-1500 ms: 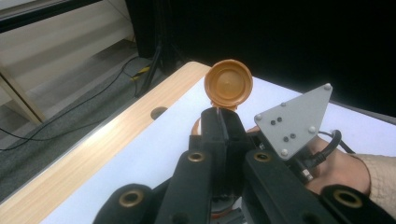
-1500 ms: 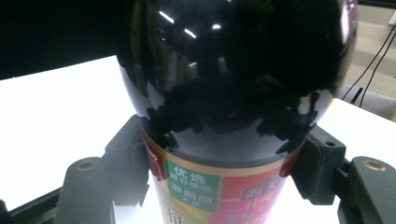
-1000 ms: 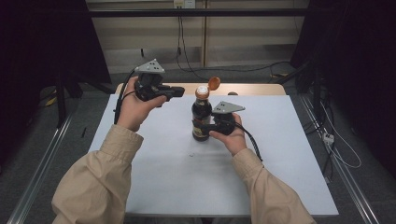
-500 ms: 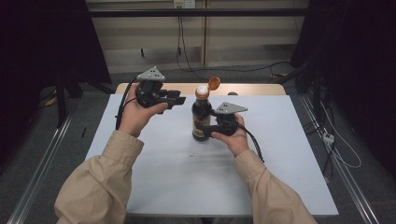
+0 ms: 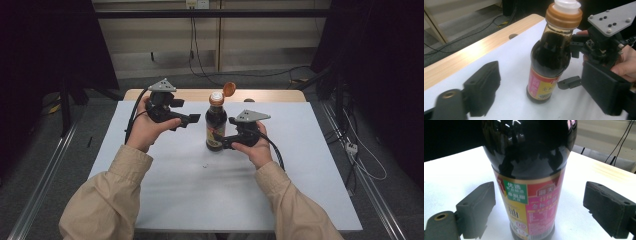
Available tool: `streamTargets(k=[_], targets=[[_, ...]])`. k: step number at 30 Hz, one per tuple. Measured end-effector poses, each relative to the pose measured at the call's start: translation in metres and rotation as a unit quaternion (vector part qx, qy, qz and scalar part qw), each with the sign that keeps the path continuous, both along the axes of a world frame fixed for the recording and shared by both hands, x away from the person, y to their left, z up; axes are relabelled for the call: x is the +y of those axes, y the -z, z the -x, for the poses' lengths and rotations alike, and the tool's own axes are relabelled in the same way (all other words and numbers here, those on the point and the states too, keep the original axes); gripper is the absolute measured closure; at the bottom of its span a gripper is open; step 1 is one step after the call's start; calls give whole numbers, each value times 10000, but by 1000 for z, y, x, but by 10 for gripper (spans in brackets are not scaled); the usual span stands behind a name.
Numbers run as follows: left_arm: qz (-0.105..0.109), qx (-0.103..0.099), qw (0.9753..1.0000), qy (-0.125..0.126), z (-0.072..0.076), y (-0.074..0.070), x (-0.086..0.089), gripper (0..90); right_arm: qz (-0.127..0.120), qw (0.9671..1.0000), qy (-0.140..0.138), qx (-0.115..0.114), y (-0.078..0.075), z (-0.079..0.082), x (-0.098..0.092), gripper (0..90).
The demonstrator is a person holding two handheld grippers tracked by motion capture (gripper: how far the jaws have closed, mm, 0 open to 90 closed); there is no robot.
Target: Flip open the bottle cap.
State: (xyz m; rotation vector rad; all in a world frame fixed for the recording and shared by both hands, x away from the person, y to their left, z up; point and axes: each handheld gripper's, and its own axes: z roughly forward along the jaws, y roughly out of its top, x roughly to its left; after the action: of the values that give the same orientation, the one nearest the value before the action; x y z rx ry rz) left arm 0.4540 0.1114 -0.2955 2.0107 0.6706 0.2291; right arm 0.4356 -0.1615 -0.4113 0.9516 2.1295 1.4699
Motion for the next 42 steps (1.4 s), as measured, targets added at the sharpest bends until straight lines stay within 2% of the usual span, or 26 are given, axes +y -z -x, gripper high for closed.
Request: streamTargets(k=[3, 8, 16, 19, 23, 26, 30, 38, 42], targets=[[10, 17, 10000, 68, 1, 4, 2, 47, -68, 10000, -7, 42, 1, 2, -2, 98], [33, 27, 9999, 115, 2, 11, 5, 48, -38, 9999, -16, 110, 1, 5, -7, 91], [118, 81, 9998, 155, 5, 18, 5, 49, -53, 9999, -34, 82, 2, 11, -13, 99], [64, 34, 9998, 193, 6, 18, 4, 50, -141, 9998, -66, 84, 2, 13, -15, 102], [51, 9, 9998, 191, 7, 19, 5, 51, -76, 9999, -118, 78, 1, 16, -15, 103], [51, -8, 9998, 173, 9, 22, 6, 51, -142, 9998, -134, 58, -1, 18, -17, 103], [-1, 21, 9998, 198, 11, 28, 8, 52, -84, 9998, -141, 59, -2, 21, -18, 100], [35, 44, 9998, 186, 13, 39, 13, 54, -46, 9998, -144, 89, -1, 25, -21, 104], [-42, 33, 9998, 209, 16, 43, 14, 56, -1, 9998, -170, 98, -1, 28, -22, 103]])
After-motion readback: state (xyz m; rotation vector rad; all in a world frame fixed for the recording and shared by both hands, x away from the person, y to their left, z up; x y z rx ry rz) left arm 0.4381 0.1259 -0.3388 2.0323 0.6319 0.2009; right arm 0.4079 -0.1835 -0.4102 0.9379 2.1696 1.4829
